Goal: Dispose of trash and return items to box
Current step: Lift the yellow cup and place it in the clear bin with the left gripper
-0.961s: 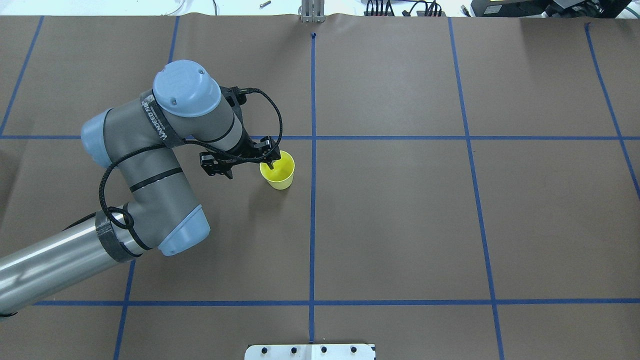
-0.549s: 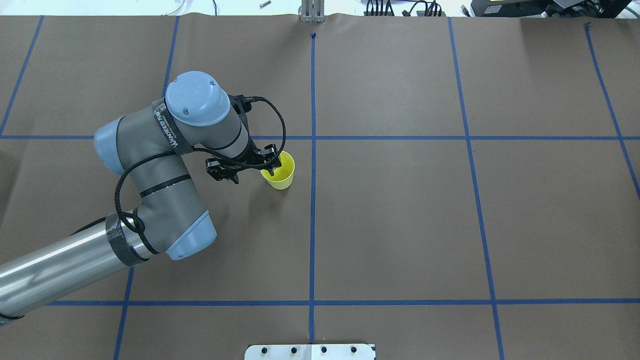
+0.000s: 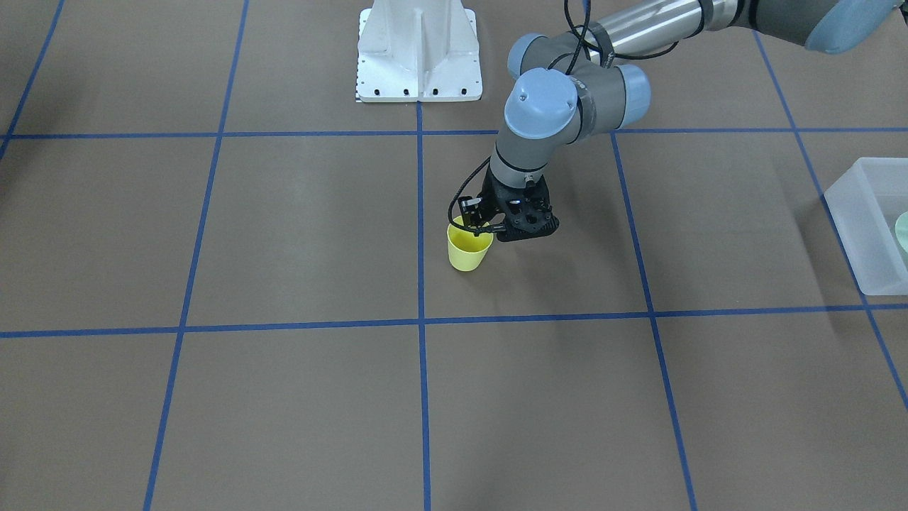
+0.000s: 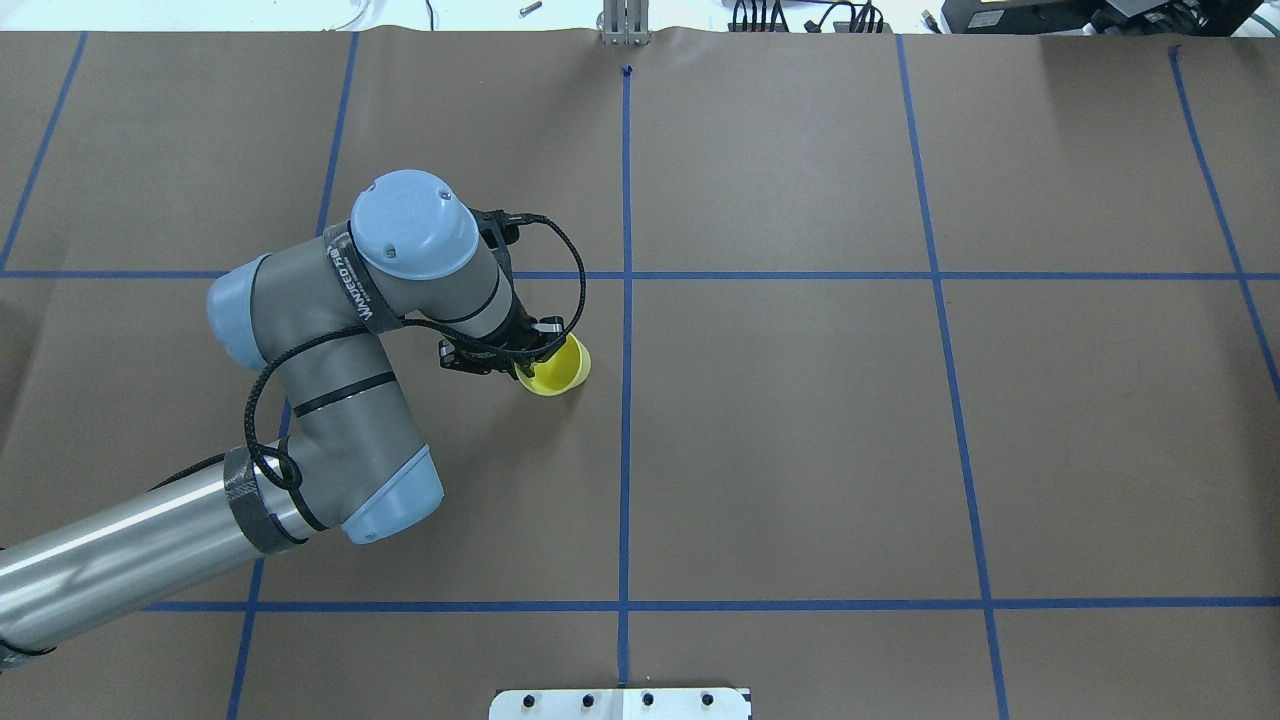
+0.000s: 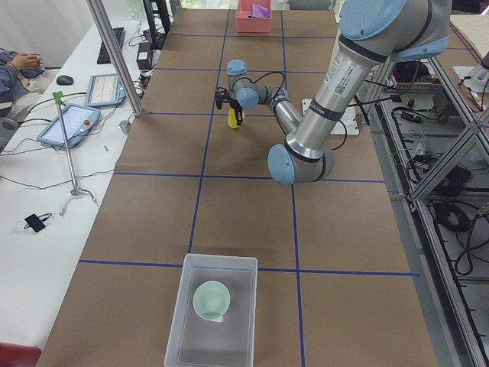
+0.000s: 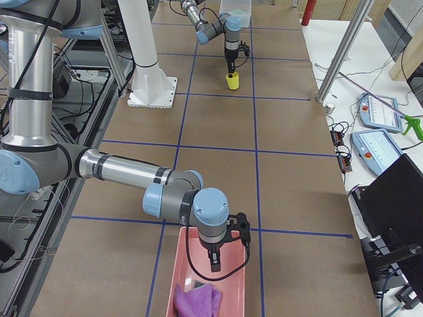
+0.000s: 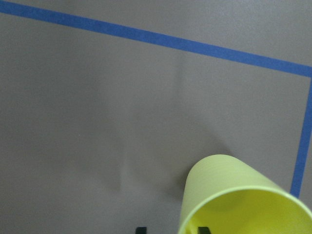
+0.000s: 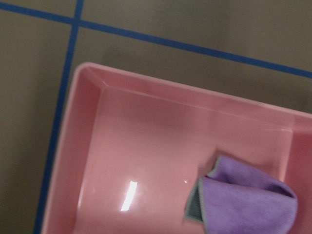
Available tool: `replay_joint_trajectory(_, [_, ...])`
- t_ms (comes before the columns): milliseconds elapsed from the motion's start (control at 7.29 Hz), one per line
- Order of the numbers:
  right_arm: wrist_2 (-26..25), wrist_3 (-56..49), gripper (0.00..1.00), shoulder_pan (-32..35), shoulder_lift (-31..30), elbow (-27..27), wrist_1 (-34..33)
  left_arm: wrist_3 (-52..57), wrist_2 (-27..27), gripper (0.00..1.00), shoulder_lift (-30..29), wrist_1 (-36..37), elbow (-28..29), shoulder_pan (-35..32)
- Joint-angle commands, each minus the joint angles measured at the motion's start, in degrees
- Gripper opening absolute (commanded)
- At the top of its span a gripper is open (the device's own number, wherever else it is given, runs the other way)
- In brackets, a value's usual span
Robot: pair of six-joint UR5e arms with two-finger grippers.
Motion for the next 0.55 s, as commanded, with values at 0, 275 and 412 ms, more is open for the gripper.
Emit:
replay_joint_trajectory(0, [1.44,10.72,1.00,-6.19,-0.02,6.31,0.00,0.61,-0.53,0.00,0.31,-0.60,-1.46,-2.05])
replay_joint_trajectory(275, [1.87,14.95,1.00,-8.84,-0.02,9.56,0.09,4.62,-9.96,0.00,4.24,-0.08,-6.18,-10.02])
replay_joint_trajectory(412, [1.96,18.63,1.00,-10.86,0.06,11.32,0.09,9.96,-14.72,0.00,10.09,-0.08,-10.74,-15.20])
